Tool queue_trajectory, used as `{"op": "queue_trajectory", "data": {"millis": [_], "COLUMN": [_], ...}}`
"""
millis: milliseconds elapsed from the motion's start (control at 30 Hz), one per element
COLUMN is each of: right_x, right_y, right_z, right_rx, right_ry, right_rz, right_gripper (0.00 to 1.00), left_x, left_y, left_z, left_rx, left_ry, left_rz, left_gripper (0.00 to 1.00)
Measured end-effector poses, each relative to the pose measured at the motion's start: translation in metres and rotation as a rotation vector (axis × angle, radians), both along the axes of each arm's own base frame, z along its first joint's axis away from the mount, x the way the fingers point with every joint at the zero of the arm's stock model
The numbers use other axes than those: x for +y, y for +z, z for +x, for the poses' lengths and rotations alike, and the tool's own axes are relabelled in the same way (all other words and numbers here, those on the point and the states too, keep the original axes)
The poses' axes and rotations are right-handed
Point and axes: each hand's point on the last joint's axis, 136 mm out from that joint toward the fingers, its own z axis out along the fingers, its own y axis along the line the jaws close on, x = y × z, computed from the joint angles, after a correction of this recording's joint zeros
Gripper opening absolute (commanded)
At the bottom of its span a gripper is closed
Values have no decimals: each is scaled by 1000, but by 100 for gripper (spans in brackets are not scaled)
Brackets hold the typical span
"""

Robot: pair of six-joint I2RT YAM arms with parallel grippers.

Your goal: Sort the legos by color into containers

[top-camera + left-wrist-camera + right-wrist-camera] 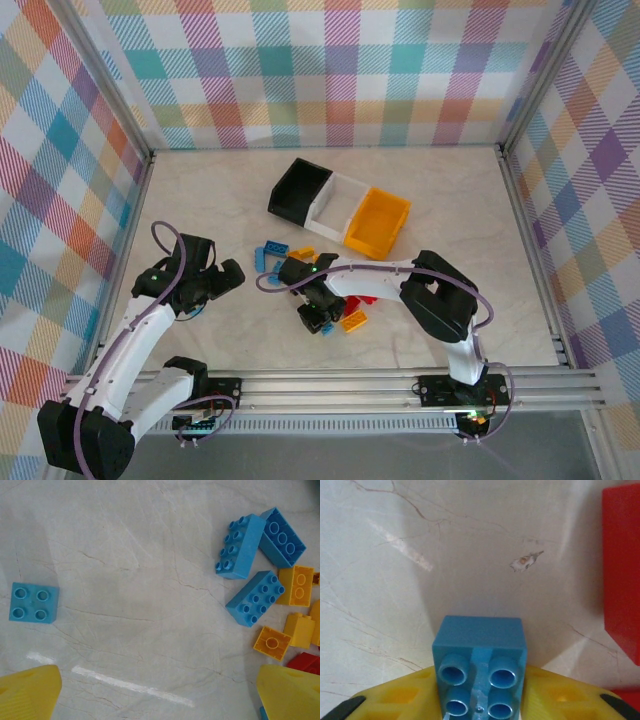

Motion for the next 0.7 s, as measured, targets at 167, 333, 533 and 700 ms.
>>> {"op": "queue_trajectory", "data": {"millis": [167,333,533,700], "right_x": [0,1,9,-18], "right_y": [1,26,96,148], "right_z": [1,4,27,90], "right_rx": [-6,-40,-130,-198], "right_ry": [-1,-8,-53,-243], "right_rz": [-3,38,189,301], "right_gripper": [35,35,35,35], "left_x": [0,0,-4,-20], "left_y": [0,0,0,2], "left_z": [0,0,1,10], "left_rx": [1,2,-2,-14], "left_ry": [0,0,-9,-62], "left_rz": [0,0,-18,-86], "left_gripper": [100,100,100,100]}}
